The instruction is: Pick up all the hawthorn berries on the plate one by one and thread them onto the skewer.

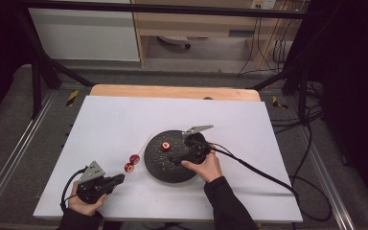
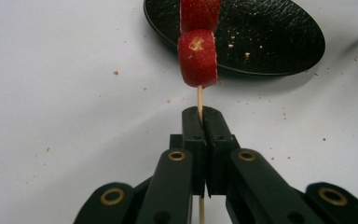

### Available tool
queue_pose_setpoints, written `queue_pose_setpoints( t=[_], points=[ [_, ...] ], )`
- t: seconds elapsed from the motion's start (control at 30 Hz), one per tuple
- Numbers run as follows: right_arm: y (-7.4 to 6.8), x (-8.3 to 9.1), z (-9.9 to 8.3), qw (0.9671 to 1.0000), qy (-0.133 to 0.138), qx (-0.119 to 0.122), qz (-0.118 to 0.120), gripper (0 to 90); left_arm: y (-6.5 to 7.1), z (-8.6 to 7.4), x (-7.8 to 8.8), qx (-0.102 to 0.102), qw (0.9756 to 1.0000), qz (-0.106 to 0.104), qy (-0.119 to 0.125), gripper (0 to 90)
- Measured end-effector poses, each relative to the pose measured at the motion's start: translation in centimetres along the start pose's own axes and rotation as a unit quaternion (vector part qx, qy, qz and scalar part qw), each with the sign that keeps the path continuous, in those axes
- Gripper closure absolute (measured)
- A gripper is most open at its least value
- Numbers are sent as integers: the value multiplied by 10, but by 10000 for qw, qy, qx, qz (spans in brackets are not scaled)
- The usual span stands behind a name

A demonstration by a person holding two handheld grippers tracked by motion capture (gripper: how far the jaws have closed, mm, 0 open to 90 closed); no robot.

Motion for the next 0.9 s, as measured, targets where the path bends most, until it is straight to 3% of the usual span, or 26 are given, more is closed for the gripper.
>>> queue_pose_setpoints(
  t=[0.13,0.57,0.9],
  points=[
    [1,-5,7,10000,-96,-8,-17,52,-6,-2,1,98,9999,42,1,885],
    [0,-29,30,9986,-504,155,-97,95,-8,-3,-1,69,9999,96,-52,885],
    [1,-52,40,9955,-885,264,-190,259,-7,-2,-2,39,9999,104,-74,885]
  ],
)
Point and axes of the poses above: each handheld gripper's, and its own axes: x roughly backward along the jaws, z roughly out of its top, y roughly to its right, the point moved 6 cm from there along -x, roughly forward along the jaws, and after that the axes turned 5 degrees about -x, right-handed, at the moved point
